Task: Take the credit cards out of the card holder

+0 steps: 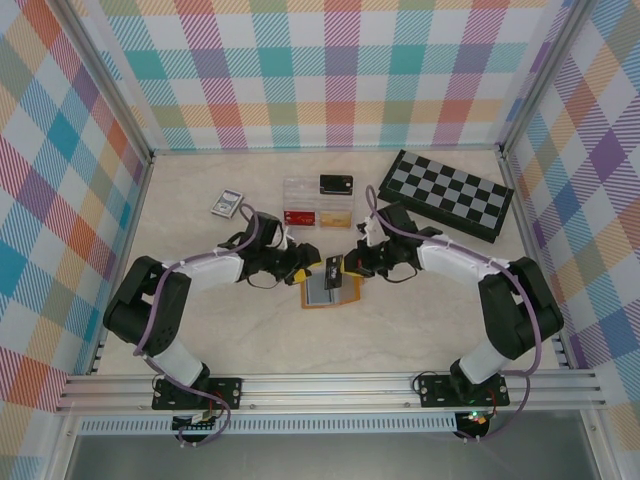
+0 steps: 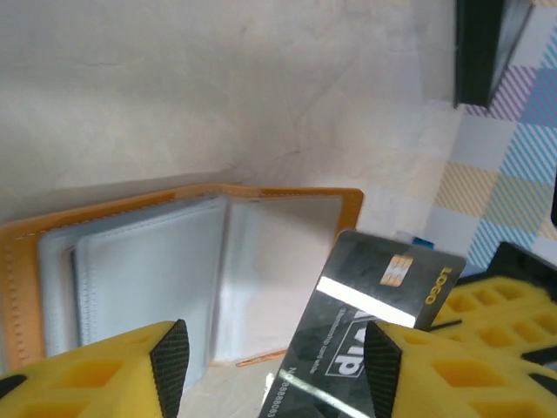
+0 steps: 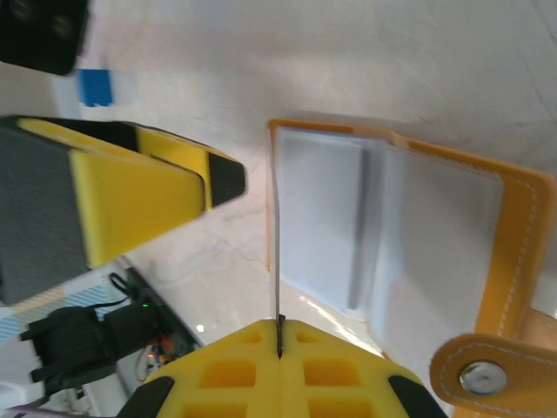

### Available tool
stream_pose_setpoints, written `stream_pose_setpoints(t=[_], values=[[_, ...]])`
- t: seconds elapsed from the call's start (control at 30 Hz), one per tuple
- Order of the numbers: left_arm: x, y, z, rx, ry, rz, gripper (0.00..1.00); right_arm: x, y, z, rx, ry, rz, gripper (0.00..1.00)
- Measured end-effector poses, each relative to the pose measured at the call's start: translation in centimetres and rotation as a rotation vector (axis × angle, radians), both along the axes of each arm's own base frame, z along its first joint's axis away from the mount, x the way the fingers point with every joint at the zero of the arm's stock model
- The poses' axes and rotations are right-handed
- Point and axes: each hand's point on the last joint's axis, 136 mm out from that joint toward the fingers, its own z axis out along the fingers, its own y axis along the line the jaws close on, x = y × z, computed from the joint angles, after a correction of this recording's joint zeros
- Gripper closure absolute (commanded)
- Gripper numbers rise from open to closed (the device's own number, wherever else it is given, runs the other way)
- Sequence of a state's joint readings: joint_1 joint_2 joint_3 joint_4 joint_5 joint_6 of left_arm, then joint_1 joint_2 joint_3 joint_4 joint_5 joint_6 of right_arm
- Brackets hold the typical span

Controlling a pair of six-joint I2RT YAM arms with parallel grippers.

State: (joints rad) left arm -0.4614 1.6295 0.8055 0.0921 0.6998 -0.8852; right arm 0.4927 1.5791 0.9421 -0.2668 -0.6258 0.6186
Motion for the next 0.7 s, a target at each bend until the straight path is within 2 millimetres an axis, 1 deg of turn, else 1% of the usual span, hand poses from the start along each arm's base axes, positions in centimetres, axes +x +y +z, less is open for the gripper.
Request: stream_pose_setpoints(t=[0.13, 0.23, 0.3, 0.43, 0.53, 0.63, 0.7], values=[[0.3, -1.1, 2.0, -0.127, -0.027, -0.018, 0.40, 0.6, 0.3, 1.7, 0.102, 0.013, 0.005, 0.99], [0.8, -1.7, 4.0, -0.218, -0.056, -0.024, 0.44, 0.9, 0.4, 2.8, 0.168, 0.024, 0.009, 0.99], [1.1, -1.8, 5.0, -0.255, -0.071, -0.026, 0.49, 1.2, 0.4, 3.5, 0.205, 0.026, 0.012, 0.99], [1.2, -2.2, 6.2, -0.299, -0.082, -0.040, 0.63, 1.3, 0.5, 4.4, 0.251, 0.034, 0.022, 0.98], [1.2, -2.3, 6.6, -0.316, -0.078, -0.041, 0.80, 1.3, 0.6, 4.8, 0.275, 0.036, 0.030, 0.97], [1.5, -2.4, 7.3, -0.342, -0.078, -0.032, 0.94, 1.4, 0.6, 5.2, 0.290, 0.045, 0.024, 0.92], [1.8, -2.5, 8.1, -0.365, -0.099, -0.027, 0.98, 1.6, 0.6, 5.3, 0.295, 0.058, 0.007, 0.83]])
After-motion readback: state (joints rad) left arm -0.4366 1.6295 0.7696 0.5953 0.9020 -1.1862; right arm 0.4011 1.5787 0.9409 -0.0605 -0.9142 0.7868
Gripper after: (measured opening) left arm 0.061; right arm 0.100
